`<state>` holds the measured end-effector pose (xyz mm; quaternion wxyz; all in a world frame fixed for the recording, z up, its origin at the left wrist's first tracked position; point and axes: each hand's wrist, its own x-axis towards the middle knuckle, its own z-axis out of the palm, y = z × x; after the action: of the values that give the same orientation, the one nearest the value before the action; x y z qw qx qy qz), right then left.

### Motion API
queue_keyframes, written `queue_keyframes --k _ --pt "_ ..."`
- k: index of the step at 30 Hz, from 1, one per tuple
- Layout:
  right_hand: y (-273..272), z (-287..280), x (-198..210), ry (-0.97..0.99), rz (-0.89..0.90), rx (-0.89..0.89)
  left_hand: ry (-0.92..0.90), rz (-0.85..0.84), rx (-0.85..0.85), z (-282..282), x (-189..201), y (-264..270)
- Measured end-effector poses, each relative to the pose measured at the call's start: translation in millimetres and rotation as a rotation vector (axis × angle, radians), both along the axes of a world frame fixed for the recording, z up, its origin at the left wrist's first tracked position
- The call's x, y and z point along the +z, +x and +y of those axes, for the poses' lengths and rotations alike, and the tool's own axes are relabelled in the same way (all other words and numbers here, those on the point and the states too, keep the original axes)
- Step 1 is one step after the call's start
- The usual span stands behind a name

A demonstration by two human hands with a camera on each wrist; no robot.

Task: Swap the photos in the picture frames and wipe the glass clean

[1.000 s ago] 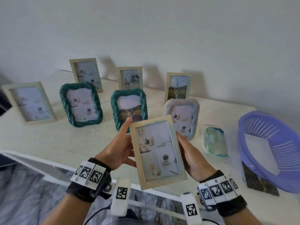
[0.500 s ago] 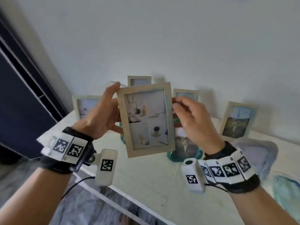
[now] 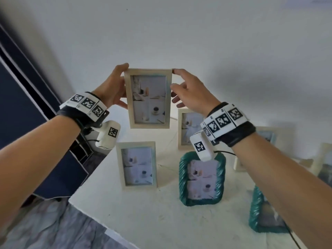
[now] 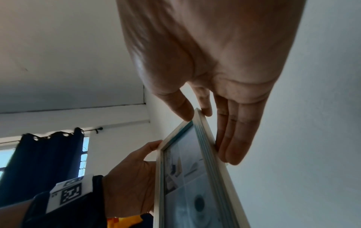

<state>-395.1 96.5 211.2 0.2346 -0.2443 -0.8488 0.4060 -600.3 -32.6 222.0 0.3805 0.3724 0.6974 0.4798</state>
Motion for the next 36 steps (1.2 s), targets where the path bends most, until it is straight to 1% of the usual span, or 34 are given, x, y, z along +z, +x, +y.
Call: queue_keyframes --k 3,8,14,18,23,28,33,35,36 --pt "-30.9 13.8 -11.0 -0.031 -0.109 0.015 -0.040 -0.049 0.001 14.9 -21.6 -30.9" --pt "-70.4 31.6 -31.4 -0.142 -0.287 0.049 -0.092 -0.132 0.000 33.6 -67.3 -69.3" --pt "-100.0 42.1 -62.5 -0.263 -0.470 0.063 -0.165 -0.252 -0.002 47.8 -126.5 -93.7" --pt "-112.3 47.5 -81.6 -0.317 -0.555 0.073 -0.203 -0.299 0.000 52.6 -153.9 -100.8" --pt "-120.8 51.4 -93.4 -0.340 -0.572 0.054 -0.231 -0.308 -0.012 53.8 -167.6 -105.3" --pt "-125.0 54.6 -98.5 -0.322 -0.596 0.052 -0.242 -0.274 0.004 57.5 -173.0 -104.2" --pt "-121.0 54.4 -97.5 -0.248 -0.599 0.047 -0.229 -0.237 0.012 52.7 -170.8 -109.9" --pt "-113.4 55.4 -88.2 -0.165 -0.571 0.033 -0.195 -0.147 0.089 51.2 -163.8 -114.4" --pt "-108.2 56.9 -82.5 -0.124 -0.539 0.017 -0.159 -0.051 0.136 51.3 -158.1 -116.9"
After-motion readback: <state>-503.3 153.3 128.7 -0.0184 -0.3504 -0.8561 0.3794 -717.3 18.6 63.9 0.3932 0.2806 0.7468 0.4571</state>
